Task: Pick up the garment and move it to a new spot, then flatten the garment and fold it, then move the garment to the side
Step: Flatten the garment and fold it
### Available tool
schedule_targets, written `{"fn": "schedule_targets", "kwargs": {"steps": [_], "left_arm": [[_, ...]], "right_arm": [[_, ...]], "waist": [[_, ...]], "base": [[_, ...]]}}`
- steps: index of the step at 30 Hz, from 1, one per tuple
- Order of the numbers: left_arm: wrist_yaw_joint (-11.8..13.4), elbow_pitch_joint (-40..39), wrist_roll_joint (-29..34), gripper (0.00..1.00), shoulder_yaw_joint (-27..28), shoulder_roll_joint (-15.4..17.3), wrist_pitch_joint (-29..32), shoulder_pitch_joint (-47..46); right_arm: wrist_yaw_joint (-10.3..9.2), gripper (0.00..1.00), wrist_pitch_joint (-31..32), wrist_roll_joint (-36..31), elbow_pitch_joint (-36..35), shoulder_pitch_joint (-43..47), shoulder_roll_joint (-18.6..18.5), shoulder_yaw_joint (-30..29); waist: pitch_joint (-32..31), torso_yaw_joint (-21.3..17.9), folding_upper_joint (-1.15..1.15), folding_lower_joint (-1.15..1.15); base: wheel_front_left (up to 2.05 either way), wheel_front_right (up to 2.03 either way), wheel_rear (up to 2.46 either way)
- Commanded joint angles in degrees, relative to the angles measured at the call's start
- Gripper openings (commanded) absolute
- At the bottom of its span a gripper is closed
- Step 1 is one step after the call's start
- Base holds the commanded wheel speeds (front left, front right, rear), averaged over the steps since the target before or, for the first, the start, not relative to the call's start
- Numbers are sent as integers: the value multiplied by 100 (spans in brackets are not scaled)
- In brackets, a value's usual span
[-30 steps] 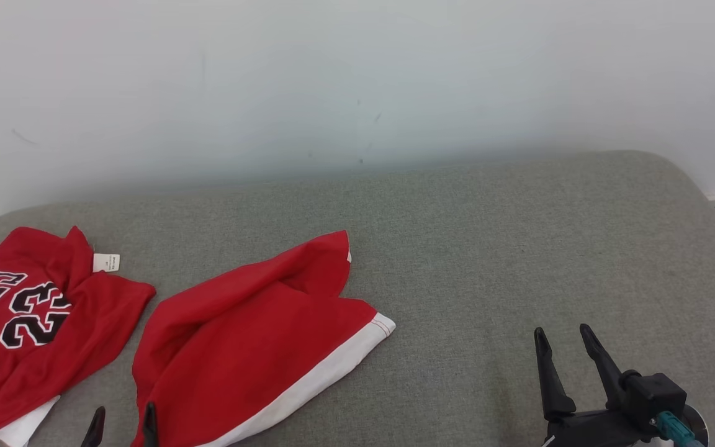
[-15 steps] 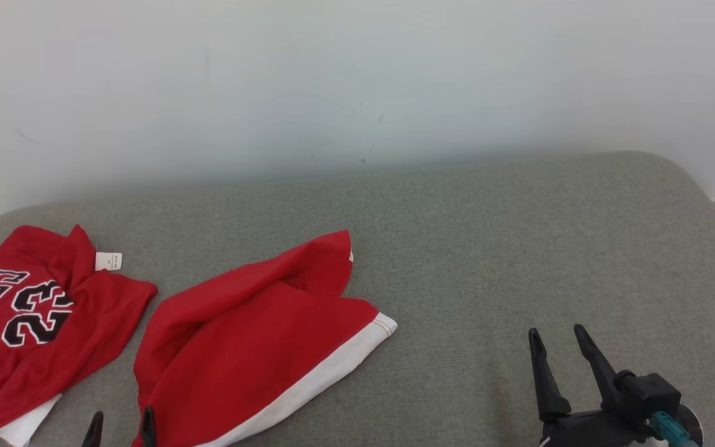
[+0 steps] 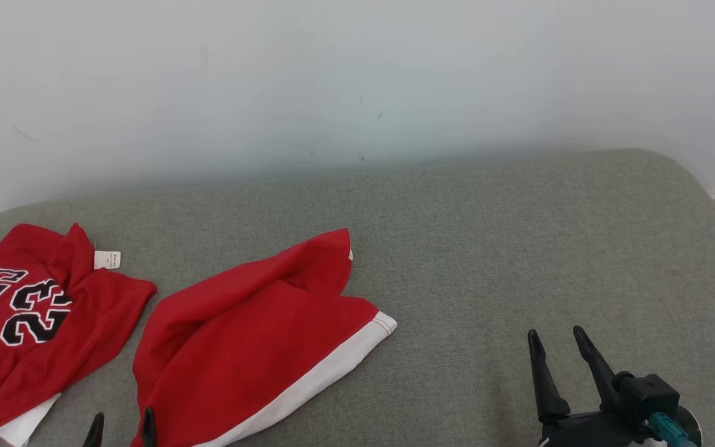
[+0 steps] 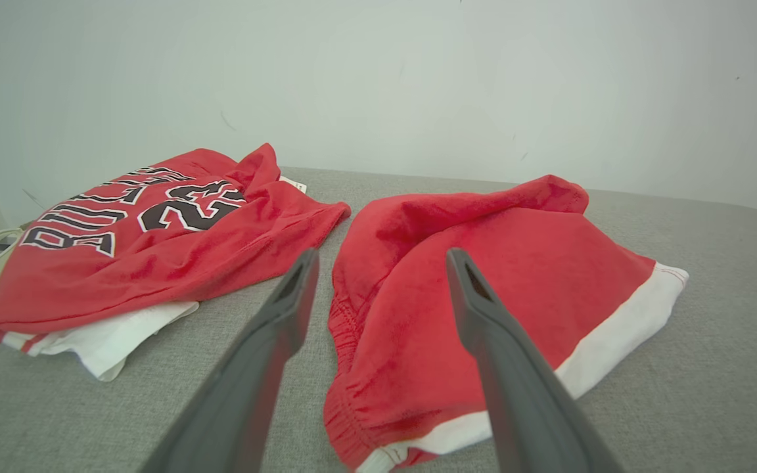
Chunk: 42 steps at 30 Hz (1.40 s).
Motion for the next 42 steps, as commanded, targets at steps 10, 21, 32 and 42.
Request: {"fn": "schedule_targets", "kwargs": {"steps": [10,21,32,42], "left_arm": [[-28,22,-82,100,50,20,-21,-38],[-364,-60,-262,100,-202,138,206,69],[-695,720,-641,100,-486,-9,265,-163],[-862,1781,-819,100,-610,-9,107,-684]], "right_arm": [[5,100,-23,-5,38,-110,-38,130],[5,100,15,383,368,-676,-424,776],[4,100,183,957,1560,-1519,-620,1727],[5,100,74,1442,2742,-2297,-594,2636]], "waist": [[3,33,0,0],[101,371,0,0],[349,678,0,0],[521,657,0,0]], "base": [[0,0,0],[0,0,0],[0,0,0],[0,0,0]]}}
